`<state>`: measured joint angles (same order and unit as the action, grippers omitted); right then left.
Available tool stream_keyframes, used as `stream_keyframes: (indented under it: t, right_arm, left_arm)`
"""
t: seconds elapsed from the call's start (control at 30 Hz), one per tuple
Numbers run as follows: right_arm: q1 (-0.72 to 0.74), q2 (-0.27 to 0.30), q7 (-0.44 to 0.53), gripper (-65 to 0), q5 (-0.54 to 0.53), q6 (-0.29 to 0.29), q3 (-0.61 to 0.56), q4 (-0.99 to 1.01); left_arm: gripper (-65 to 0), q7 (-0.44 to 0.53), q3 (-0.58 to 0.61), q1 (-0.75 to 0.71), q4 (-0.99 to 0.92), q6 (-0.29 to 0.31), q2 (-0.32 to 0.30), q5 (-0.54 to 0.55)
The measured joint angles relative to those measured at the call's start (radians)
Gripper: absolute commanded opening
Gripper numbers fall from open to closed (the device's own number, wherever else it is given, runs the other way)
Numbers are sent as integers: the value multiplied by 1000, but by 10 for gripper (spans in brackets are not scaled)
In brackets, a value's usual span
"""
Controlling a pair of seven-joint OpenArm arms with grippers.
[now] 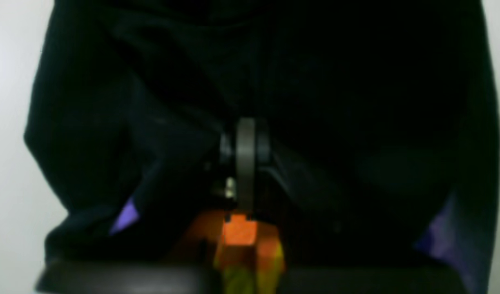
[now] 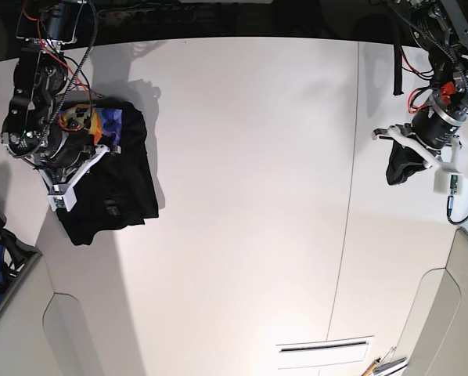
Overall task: Fold the T-shirt properly
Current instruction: 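Carry the bundle with the right gripper and set it down flat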
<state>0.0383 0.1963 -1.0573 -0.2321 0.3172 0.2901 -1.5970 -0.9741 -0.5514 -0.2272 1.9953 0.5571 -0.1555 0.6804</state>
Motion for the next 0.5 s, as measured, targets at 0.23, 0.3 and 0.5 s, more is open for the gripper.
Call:
stream_keyframes:
  t: [0.23, 0.3, 0.5]
  right_arm:
    - [3, 0, 2, -650, -49, 0, 26, -3]
    - [3, 0, 9, -650, -61, 0, 26, -39]
    - [5, -2, 13, -650, -39, -1, 26, -235]
  left_arm:
    - [-650, 3, 0, 0, 0, 0, 0, 2]
    - [-650, 3, 0, 0, 0, 0, 0, 2]
    - [-650, 2, 0, 0, 15, 0, 0, 19]
